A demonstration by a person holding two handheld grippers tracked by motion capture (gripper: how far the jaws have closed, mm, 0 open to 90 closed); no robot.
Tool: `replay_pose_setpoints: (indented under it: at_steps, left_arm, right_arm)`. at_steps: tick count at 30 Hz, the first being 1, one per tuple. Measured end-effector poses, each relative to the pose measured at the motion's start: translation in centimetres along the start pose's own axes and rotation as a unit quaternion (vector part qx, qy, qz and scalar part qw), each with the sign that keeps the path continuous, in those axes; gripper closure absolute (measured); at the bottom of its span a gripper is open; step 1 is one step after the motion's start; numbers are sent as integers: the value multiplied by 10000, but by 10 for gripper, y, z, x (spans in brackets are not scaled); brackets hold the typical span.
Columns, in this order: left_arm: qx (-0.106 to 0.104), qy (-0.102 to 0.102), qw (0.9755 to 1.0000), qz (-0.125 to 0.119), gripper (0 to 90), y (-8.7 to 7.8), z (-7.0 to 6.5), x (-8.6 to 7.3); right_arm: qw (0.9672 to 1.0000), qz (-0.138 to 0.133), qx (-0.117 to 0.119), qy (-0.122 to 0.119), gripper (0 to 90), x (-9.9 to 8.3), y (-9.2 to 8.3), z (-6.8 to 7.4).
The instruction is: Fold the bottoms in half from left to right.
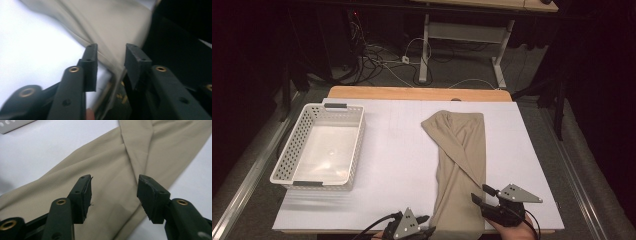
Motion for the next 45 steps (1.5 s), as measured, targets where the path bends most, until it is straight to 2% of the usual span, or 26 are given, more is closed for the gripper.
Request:
replay_pose_setpoints:
  at_steps: [2,4,5,7,9,11,14,15,16,17,18,20,21,24,27,30,34,36,38,39,41,43,45]
  left_arm:
    - [11,-59,9999,-125,552,2,10,10]
    - [83,-64,9999,-85,492,10,22,19]
    - [196,-70,9998,-75,475,15,30,24]
    - [399,53,9992,-53,475,29,42,34]
    - [508,180,9985,63,499,48,55,44]
    - [648,187,9974,256,516,69,69,52]
    - [639,59,9960,626,535,98,82,61]
    - [545,50,9959,722,535,104,82,63]
    - [475,120,9948,894,536,109,81,62]
    - [447,163,9949,889,553,111,80,64]
    - [344,111,9951,917,619,112,79,64]
    - [216,25,9954,938,794,111,80,65]
    - [218,52,9954,927,827,110,80,64]
    - [417,246,9947,909,839,103,82,62]
    - [582,88,9954,750,840,86,95,61]
    - [643,-13,9949,784,839,73,109,55]
    - [637,-57,9945,832,834,69,111,48]
    - [653,-220,9945,786,776,68,111,47]
    - [604,-378,9958,576,618,65,110,49]
    - [609,-391,9965,428,539,61,109,51]
    - [680,-353,9969,204,435,51,108,51]
    - [686,-273,9973,65,367,39,106,48]
    - [699,-282,9971,47,283,27,103,40]
  right_arm:
    - [10000,55,55,39,639,-7,-6,0]
    - [9999,74,57,78,733,-15,-14,0]
    - [9999,100,36,74,756,-18,-17,0]
    - [9999,162,-17,43,763,-25,-23,2]
    - [9998,164,-82,70,763,-31,-31,3]
    - [9997,149,-158,140,760,-36,-39,3]
    - [9996,129,-227,135,751,-40,-48,5]
    - [9995,125,-244,145,750,-41,-50,7]
    - [9996,103,-253,117,750,-41,-53,8]
    - [9996,90,-246,119,749,-42,-55,10]
    - [9996,83,-249,122,749,-43,-56,11]
    - [9995,81,-253,150,750,-45,-59,13]
    - [9996,96,-252,121,750,-46,-59,14]
    - [9995,92,-257,127,751,-48,-61,15]
    - [9996,56,-253,126,751,-47,-63,15]
    - [9997,31,-221,119,750,-44,-61,16]
    - [9999,44,-112,120,712,-40,-51,17]
    - [9999,24,-46,101,680,-38,-46,16]
    - [9999,44,-18,145,611,-37,-42,15]
    - [9998,31,0,177,572,-36,-40,15]
    - [9998,-15,55,185,498,-33,-37,14]
    - [9998,-63,88,138,434,-29,-34,13]
    - [9999,-125,74,73,372,-24,-30,11]
Point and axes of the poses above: each handheld gripper's, and its own axes: y roughly forward along the jaws, x roughly out of its top, z roughly to its left, the point moved 7 cm from there along y, roughly forward along the jaws, and after that the axes turned 9 degrees about x, right-handed, at the moved point
